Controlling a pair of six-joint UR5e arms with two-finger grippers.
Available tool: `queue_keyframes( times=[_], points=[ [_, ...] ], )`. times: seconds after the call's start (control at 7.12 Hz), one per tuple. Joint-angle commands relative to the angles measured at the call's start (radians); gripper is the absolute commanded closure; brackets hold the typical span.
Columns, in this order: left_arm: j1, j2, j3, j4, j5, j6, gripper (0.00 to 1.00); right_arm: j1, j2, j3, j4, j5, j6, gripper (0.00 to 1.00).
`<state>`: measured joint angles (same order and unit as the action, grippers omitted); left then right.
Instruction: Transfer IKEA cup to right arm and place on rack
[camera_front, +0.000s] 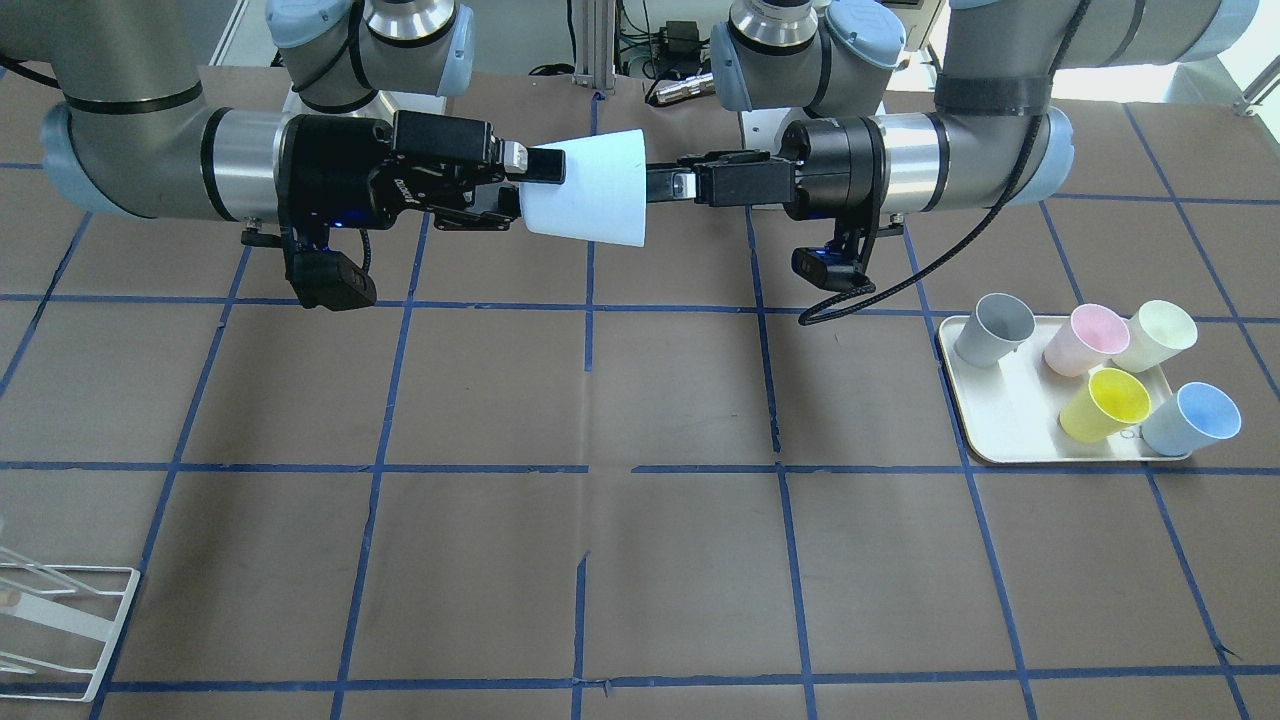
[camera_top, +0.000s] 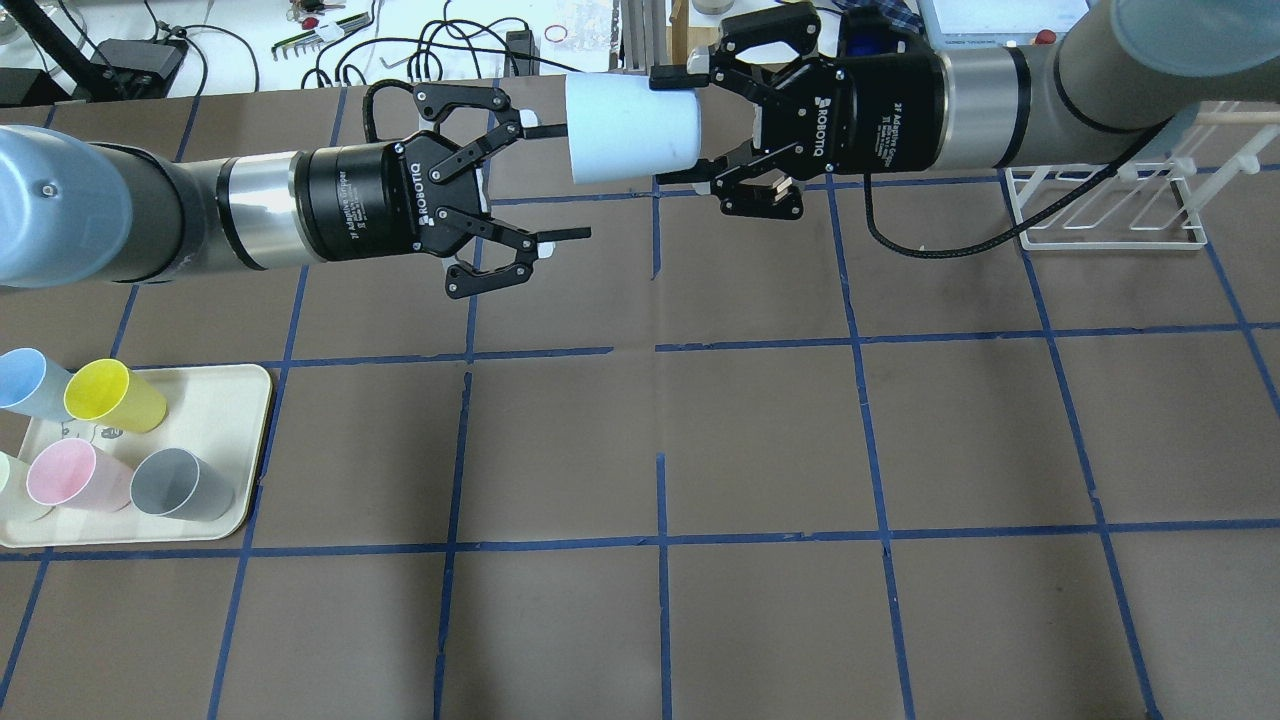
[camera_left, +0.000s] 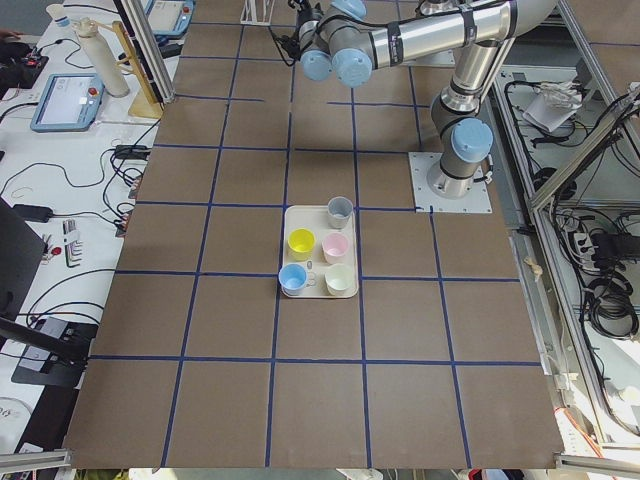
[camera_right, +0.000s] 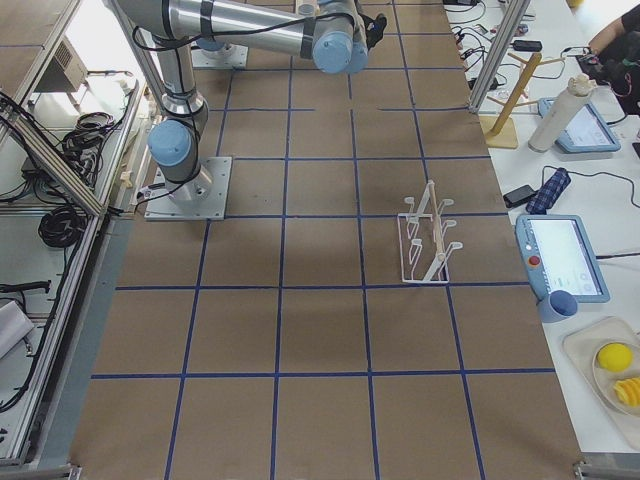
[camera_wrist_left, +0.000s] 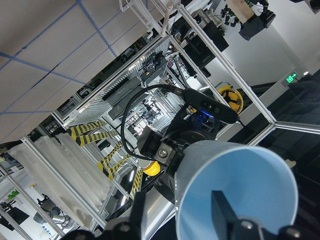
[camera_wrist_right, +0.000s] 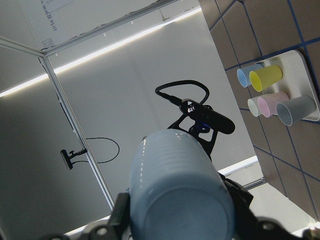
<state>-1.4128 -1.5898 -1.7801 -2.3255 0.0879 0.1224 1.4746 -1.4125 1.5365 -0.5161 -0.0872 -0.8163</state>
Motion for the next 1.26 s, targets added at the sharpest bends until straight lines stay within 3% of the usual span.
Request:
queue_keyframes(
  times=[0.0,0.28,0.56,0.7,0.84,0.98,1.12],
  points=[
    [0.069,0.002,0.051,0.037,0.161,-0.035,0.05,-0.035,0.003,-0.042,-0.002,-0.085,0.008,0.5],
    [0.097,0.017,0.151,0.125,0.492,-0.047,0.06,-0.088,0.003,-0.05,-0.074,-0.286,0.014,0.51],
    [0.088,0.033,0.183,0.432,0.939,-0.175,0.0,-0.088,0.006,-0.053,-0.398,-0.542,0.249,0.51],
    [0.072,0.043,0.176,0.543,1.104,-0.165,0.0,-0.091,0.013,-0.053,-0.539,-0.636,0.35,0.52],
    [0.042,0.074,0.177,0.569,1.226,-0.182,0.0,-0.1,0.015,-0.053,-0.633,-0.699,0.377,0.52],
    [0.023,0.098,0.16,0.616,1.36,-0.197,0.0,-0.13,0.015,-0.053,-0.753,-0.836,0.379,0.53],
    [0.018,0.138,0.148,0.626,1.422,-0.214,0.0,-0.179,0.015,-0.053,-0.838,-0.968,0.378,0.53]
  ],
)
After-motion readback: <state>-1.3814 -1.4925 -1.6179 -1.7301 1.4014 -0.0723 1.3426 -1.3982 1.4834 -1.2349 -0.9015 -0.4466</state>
